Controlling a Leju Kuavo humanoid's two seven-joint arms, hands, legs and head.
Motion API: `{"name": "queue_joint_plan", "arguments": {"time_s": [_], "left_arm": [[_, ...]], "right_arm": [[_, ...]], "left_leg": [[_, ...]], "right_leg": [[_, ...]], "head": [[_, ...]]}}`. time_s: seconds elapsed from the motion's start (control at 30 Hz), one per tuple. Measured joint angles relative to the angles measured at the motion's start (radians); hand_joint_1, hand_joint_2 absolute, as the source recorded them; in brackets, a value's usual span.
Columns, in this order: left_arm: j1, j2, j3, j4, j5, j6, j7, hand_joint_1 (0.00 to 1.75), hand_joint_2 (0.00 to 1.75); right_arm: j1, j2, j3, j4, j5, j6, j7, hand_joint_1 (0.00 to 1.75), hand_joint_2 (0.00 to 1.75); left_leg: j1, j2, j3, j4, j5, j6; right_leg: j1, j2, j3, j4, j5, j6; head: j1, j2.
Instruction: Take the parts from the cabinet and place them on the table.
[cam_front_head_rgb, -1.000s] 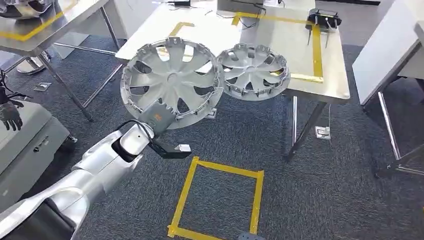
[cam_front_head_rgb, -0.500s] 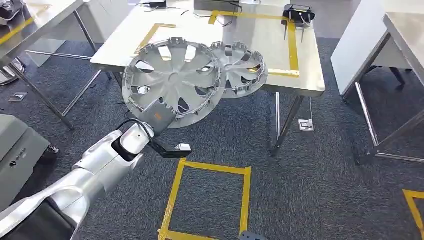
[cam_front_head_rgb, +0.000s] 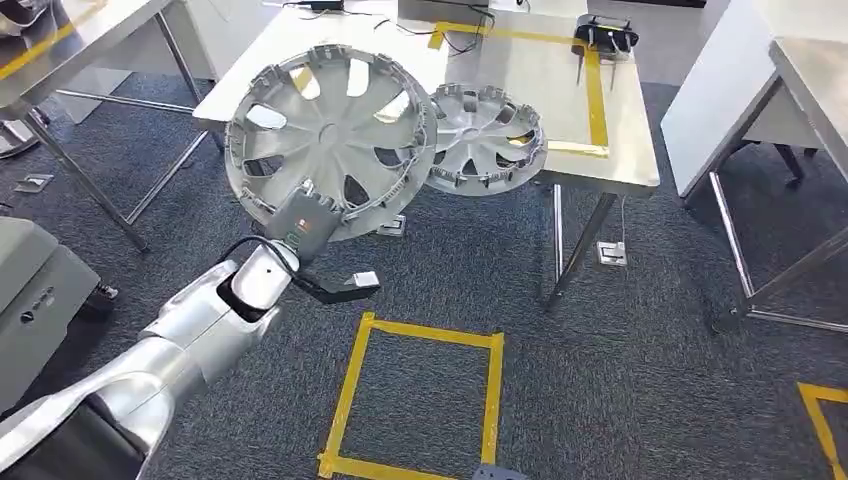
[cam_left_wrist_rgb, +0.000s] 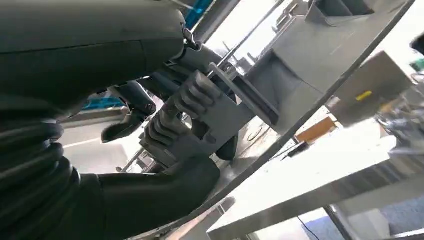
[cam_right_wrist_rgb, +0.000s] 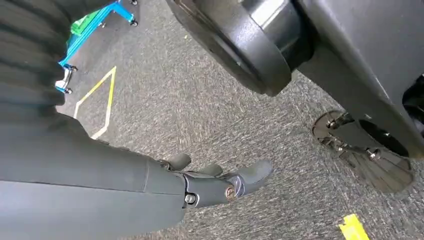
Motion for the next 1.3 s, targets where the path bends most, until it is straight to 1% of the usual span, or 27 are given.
{"name": "queue_joint_plan", "arguments": {"time_s": [0.17,0.27,0.5,0.73,1.3], "left_arm": [[-0.016,0.008,0.027,0.000,0.015,0.021,0.067,1.75,1.75],[-0.022,0.016,0.039,0.000,0.021,0.022,0.078,1.75,1.75],[-0.028,0.033,0.057,0.001,0.022,0.023,0.131,1.75,1.75],[-0.041,0.046,0.074,0.003,0.023,0.023,0.136,1.75,1.75],[-0.041,0.048,0.074,0.003,0.023,0.023,0.136,1.75,1.75]], "right_arm": [[0.000,0.000,0.000,0.000,0.003,0.000,0.001,0.00,1.75],[0.000,0.000,0.000,0.000,0.003,0.000,-0.002,0.00,1.75],[0.000,0.000,0.000,0.000,0.006,0.000,-0.008,0.00,1.75],[-0.001,0.000,0.000,0.000,0.006,0.000,-0.008,0.00,1.75],[-0.001,0.000,0.000,0.000,0.006,0.000,-0.008,0.00,1.75]], "left_leg": [[0.000,0.000,0.000,0.000,0.000,0.000],[0.000,0.000,0.001,0.000,0.000,0.000],[0.001,0.001,0.000,0.000,0.001,0.000],[0.001,0.000,0.000,0.000,0.001,0.000],[0.001,0.000,0.000,0.000,0.001,0.001]], "right_leg": [[0.000,0.000,0.000,0.000,0.001,0.001],[0.001,0.000,0.000,0.000,0.001,0.001],[0.001,0.000,-0.001,0.001,0.001,0.001],[0.001,-0.001,-0.001,0.001,0.001,0.001],[0.001,0.000,-0.001,0.001,0.001,0.001]], "head": [[0.000,0.000],[0.000,0.000],[0.000,0.000],[0.000,0.000],[0.000,0.000]]}}
